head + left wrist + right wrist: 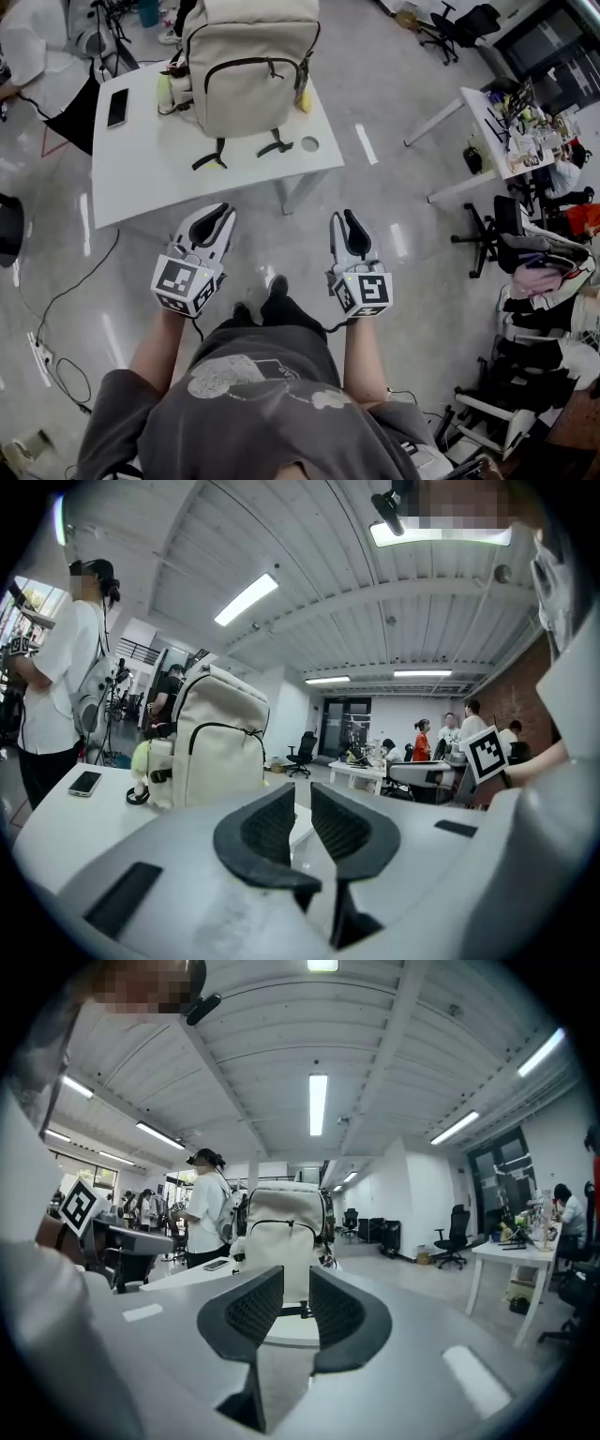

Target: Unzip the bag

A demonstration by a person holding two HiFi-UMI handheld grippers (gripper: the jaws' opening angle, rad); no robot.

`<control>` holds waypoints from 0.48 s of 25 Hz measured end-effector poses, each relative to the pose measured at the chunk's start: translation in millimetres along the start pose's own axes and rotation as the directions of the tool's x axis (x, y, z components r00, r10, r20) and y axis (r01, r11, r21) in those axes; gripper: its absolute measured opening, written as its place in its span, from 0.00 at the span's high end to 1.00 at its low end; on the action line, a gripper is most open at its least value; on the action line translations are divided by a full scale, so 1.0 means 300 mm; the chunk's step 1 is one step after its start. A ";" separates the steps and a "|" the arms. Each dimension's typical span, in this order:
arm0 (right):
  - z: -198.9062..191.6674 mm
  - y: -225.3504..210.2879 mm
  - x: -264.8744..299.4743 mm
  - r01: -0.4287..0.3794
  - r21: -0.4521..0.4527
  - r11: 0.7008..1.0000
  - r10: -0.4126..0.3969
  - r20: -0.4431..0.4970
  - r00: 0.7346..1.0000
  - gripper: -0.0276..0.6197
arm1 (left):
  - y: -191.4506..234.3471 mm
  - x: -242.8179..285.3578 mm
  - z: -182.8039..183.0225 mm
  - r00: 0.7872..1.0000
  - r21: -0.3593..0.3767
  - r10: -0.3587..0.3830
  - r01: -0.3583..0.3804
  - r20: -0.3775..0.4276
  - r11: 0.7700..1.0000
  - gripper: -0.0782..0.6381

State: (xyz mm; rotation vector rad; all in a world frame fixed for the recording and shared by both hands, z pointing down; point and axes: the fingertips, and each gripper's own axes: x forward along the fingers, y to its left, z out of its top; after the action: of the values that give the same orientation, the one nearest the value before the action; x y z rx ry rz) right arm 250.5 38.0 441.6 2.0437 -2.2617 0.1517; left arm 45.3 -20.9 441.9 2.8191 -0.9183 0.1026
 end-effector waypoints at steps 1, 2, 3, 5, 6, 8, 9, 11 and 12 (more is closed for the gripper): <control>0.005 -0.003 -0.017 0.010 0.003 1.000 -0.010 0.004 1.000 0.83 | -0.006 -0.008 -0.011 1.000 -0.007 -0.005 0.005 -0.004 1.000 0.81; 0.004 -0.002 -0.030 0.016 0.008 1.000 -0.016 0.007 1.000 0.83 | -0.009 -0.016 -0.027 1.000 -0.011 -0.006 0.006 -0.011 1.000 0.81; -0.003 0.000 -0.038 0.017 0.013 1.000 -0.017 0.006 1.000 0.83 | -0.010 -0.023 -0.044 1.000 -0.013 -0.004 0.004 -0.018 1.000 0.81; -0.030 0.006 -0.052 0.012 0.015 1.000 -0.012 -0.006 1.000 0.83 | -0.017 -0.041 -0.070 1.000 -0.014 0.005 -0.005 -0.022 1.000 0.81; -0.045 0.009 -0.058 0.008 0.017 1.000 -0.008 -0.013 1.000 0.83 | -0.023 -0.054 -0.077 1.000 -0.014 0.009 -0.009 -0.019 1.000 0.81; -0.060 0.020 -0.069 0.003 0.030 1.000 -0.002 -0.013 1.000 0.83 | -0.033 -0.086 -0.085 1.000 -0.013 0.018 -0.018 -0.015 1.000 0.81; -0.058 0.028 -0.076 -0.002 0.037 0.999 0.002 -0.007 1.000 0.83 | -0.036 -0.105 -0.088 1.000 -0.014 0.025 -0.026 -0.015 1.000 0.81; -0.046 0.054 -0.094 -0.017 0.034 0.999 0.017 0.008 1.000 0.83 | -0.042 -0.143 -0.093 0.999 -0.024 0.045 -0.046 -0.014 0.999 0.82; -0.042 0.071 -0.108 -0.027 0.025 0.999 0.027 0.013 1.000 0.83 | -0.047 -0.161 -0.097 0.998 -0.030 0.055 -0.055 -0.014 0.998 0.82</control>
State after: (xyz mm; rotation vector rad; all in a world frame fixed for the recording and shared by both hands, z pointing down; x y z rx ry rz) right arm 232.5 73.8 449.4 2.0329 -2.3073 0.1699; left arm 14.2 23.6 462.8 2.7623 -0.9863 0.1128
